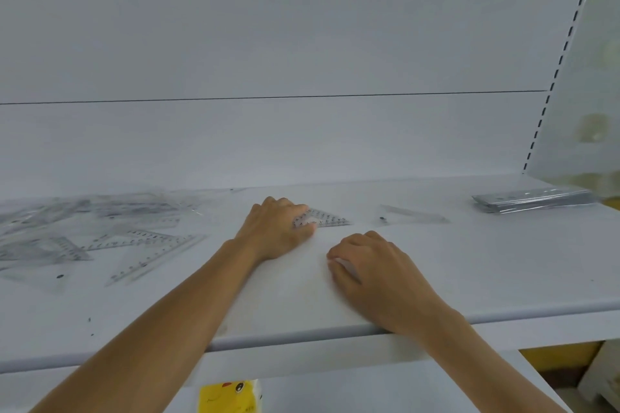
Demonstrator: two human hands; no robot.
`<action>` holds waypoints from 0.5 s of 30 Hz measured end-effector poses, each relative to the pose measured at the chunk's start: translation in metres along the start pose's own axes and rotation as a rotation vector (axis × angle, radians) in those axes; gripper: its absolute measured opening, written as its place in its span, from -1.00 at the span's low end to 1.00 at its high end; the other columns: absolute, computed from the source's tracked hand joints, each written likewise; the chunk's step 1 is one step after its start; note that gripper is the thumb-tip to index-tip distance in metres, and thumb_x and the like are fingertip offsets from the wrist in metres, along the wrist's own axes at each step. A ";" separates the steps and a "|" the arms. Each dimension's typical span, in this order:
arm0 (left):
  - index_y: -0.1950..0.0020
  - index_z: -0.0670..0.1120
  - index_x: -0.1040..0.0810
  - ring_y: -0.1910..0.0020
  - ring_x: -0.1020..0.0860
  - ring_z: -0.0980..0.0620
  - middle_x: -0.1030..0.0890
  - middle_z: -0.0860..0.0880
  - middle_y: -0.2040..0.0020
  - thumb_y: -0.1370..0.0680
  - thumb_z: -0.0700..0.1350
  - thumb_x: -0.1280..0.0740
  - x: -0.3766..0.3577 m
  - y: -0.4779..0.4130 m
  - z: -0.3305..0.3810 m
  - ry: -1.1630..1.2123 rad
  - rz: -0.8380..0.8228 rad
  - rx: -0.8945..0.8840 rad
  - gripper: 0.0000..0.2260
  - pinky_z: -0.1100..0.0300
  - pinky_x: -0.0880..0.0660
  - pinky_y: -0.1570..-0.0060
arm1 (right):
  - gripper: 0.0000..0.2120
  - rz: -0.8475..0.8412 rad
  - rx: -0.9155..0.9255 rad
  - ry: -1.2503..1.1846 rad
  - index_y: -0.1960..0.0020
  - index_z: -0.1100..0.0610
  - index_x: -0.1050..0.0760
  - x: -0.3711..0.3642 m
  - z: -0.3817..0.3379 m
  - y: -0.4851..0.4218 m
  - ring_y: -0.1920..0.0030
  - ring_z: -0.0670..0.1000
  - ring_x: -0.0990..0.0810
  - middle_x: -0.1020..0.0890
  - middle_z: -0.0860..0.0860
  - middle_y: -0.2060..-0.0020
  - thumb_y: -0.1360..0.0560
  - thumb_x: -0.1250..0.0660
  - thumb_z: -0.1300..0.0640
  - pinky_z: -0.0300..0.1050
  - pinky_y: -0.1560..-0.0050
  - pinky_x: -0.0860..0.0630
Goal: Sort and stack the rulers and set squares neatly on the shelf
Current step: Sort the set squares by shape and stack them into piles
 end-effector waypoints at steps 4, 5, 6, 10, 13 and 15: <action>-0.38 0.06 -0.35 -0.25 -0.29 -0.06 -0.43 -0.02 -0.29 -0.56 0.14 -0.16 -0.001 -0.001 -0.001 0.065 0.011 0.025 -0.59 0.08 -0.26 -0.20 | -0.69 -0.001 -0.008 -0.002 -0.07 0.05 -0.50 -0.001 0.001 0.000 -0.07 0.00 -0.42 -0.55 -0.06 -0.03 -0.59 0.00 0.01 -0.13 -0.07 -0.37; -0.39 0.07 -0.34 -0.26 -0.29 -0.06 -0.43 -0.02 -0.30 -0.55 0.14 -0.16 -0.002 -0.001 -0.001 0.072 0.012 0.027 -0.58 0.08 -0.26 -0.21 | -0.69 -0.002 -0.009 -0.002 -0.07 0.05 -0.50 -0.001 0.001 0.000 -0.07 0.00 -0.42 -0.55 -0.06 -0.03 -0.59 0.00 0.01 -0.12 -0.07 -0.37; -0.39 0.07 -0.34 -0.27 -0.29 -0.05 -0.43 -0.02 -0.30 -0.55 0.14 -0.17 -0.002 -0.001 -0.001 0.078 0.013 0.030 -0.58 0.08 -0.26 -0.21 | -0.69 0.000 -0.009 -0.001 -0.07 0.05 -0.50 -0.001 0.001 0.000 -0.08 0.00 -0.42 -0.55 -0.06 -0.04 -0.59 0.00 0.01 -0.12 -0.08 -0.37; -0.34 0.03 -0.39 -0.25 -0.35 -0.03 -0.45 -0.02 -0.24 -0.53 0.13 -0.22 0.003 -0.002 -0.002 0.133 0.073 0.059 -0.59 0.08 -0.30 -0.23 | -0.72 -0.001 -0.013 0.008 -0.09 0.04 -0.49 -0.002 0.002 -0.005 -0.08 0.02 -0.42 -0.54 -0.05 -0.06 -0.57 -0.03 0.02 -0.09 -0.08 -0.37; -0.27 0.01 -0.45 -0.18 -0.42 0.00 -0.49 0.01 -0.17 -0.53 0.10 -0.24 0.011 0.001 0.000 0.201 0.149 0.071 -0.65 0.11 -0.35 -0.18 | -0.74 -0.026 -0.027 -0.015 -0.13 -0.01 -0.47 -0.001 0.003 -0.008 -0.11 0.02 -0.40 -0.51 -0.06 -0.09 -0.55 -0.07 0.01 -0.10 -0.09 -0.34; -0.24 0.01 -0.49 -0.13 -0.46 0.01 -0.51 0.03 -0.11 -0.52 0.07 -0.26 0.020 0.006 -0.002 0.223 0.179 0.059 -0.68 0.16 -0.37 -0.10 | -0.75 -0.042 -0.040 -0.005 -0.14 0.00 -0.47 -0.001 0.003 -0.013 -0.13 0.02 -0.41 -0.50 -0.04 -0.09 -0.54 -0.10 0.00 -0.09 -0.10 -0.34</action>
Point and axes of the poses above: each hand's wrist, its own y-axis away from the middle knuckle, its own x-axis out of the back of the hand, z = x × y, the point moved 3 cm from there along -y, towards the middle knuckle
